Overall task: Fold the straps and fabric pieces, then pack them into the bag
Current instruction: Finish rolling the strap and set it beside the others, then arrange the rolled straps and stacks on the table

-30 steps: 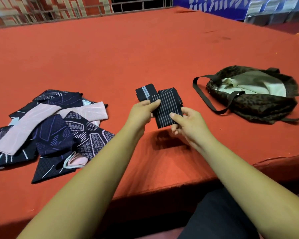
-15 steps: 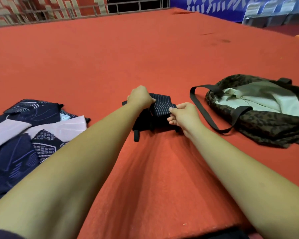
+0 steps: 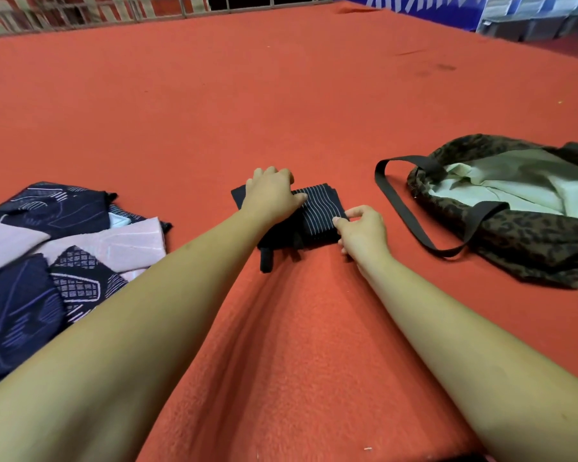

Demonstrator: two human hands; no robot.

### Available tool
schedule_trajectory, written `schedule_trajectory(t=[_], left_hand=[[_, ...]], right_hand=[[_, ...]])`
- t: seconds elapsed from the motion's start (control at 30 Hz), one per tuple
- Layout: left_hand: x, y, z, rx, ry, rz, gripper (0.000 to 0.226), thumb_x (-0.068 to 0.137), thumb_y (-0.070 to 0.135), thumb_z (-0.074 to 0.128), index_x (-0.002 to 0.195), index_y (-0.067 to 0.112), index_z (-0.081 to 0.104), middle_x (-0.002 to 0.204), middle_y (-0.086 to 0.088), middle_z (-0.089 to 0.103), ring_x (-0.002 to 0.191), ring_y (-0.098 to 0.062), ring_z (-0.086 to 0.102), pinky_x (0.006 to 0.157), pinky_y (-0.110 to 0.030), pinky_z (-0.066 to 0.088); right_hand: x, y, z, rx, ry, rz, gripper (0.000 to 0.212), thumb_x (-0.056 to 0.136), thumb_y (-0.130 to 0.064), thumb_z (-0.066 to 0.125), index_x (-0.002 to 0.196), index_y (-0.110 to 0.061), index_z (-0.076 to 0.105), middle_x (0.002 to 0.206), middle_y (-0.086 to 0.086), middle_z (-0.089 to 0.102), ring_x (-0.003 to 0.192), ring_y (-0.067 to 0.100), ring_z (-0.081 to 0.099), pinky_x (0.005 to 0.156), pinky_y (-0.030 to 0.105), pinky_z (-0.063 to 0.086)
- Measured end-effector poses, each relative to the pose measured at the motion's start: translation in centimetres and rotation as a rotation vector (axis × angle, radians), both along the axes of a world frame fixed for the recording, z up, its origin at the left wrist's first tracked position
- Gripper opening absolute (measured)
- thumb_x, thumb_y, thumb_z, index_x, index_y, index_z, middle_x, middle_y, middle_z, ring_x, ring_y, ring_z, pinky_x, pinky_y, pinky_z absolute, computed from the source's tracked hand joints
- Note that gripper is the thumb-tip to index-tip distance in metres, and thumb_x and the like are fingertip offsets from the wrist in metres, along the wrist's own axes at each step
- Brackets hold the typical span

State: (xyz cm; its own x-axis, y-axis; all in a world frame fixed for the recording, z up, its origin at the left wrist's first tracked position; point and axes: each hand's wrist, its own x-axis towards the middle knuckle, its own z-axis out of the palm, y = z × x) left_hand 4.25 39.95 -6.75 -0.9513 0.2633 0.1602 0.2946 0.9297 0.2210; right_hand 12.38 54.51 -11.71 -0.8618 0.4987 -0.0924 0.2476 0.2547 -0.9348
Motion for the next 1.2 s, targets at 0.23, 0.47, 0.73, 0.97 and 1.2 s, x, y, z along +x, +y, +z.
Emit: schedule_trajectory(t=[0.23, 0.47, 0.73, 0.97, 1.2], left_hand=[[2.7, -5.2, 2.9, 0.422, 0.059, 0.007, 0.016, 0.091, 0.025, 0.059, 0.096, 0.013, 0.068, 0.103, -0.010, 0.061, 0.105, -0.027, 0.055, 0.087, -0.029, 0.038], [10.2, -16.5, 2.7, 0.568, -0.041, 0.211, 0.012, 0.093, 0.019, 0.058, 0.096, 0.012, 0.067, 0.089, -0.006, 0.065, 0.077, -0.024, 0.059, 0.059, -0.020, 0.042], [19.6, -30.1, -0.7, 0.430, -0.119, 0.340, 0.007, 0.088, 0.024, 0.064, 0.085, 0.021, 0.069, 0.086, 0.004, 0.069, 0.089, -0.018, 0.064, 0.076, -0.028, 0.041], [23.8, -32.9, -5.2, 0.453, -0.210, 0.273, 0.089, 0.064, 0.080, 0.040, 0.136, 0.030, 0.057, 0.153, -0.002, 0.040, 0.142, -0.017, 0.036, 0.120, -0.035, 0.022], [24.7, -32.3, -7.6, 0.297, 0.024, 0.259, 0.076, 0.074, 0.080, 0.043, 0.133, 0.034, 0.055, 0.155, -0.001, 0.039, 0.142, -0.019, 0.036, 0.116, -0.045, 0.027]], right_hand=[[4.5, -1.8, 2.7, 0.058, 0.017, -0.019, 0.013, 0.077, -0.021, 0.052, 0.089, -0.024, 0.049, 0.089, 0.014, 0.069, 0.083, 0.034, 0.067, 0.075, 0.044, 0.056], [8.8, -9.9, 5.3, 0.041, 0.032, 0.216, 0.010, 0.074, -0.018, 0.050, 0.066, -0.018, 0.055, 0.076, 0.005, 0.066, 0.077, 0.034, 0.071, 0.073, 0.051, 0.059], [10.6, -22.6, 4.0, 0.149, -0.137, 0.594, 0.010, 0.076, -0.012, 0.070, 0.080, -0.012, 0.061, 0.076, 0.012, 0.060, 0.072, 0.028, 0.063, 0.071, 0.050, 0.056], [11.6, -27.8, 0.9, 0.406, -0.151, 0.612, 0.061, 0.078, -0.036, 0.079, 0.124, -0.008, 0.051, 0.126, 0.016, 0.051, 0.116, 0.032, 0.053, 0.094, 0.030, 0.041], [11.2, -27.4, 0.5, 0.363, -0.109, 0.533, 0.016, 0.081, -0.022, 0.074, 0.081, -0.011, 0.062, 0.090, 0.012, 0.066, 0.085, 0.026, 0.063, 0.073, 0.036, 0.047]])
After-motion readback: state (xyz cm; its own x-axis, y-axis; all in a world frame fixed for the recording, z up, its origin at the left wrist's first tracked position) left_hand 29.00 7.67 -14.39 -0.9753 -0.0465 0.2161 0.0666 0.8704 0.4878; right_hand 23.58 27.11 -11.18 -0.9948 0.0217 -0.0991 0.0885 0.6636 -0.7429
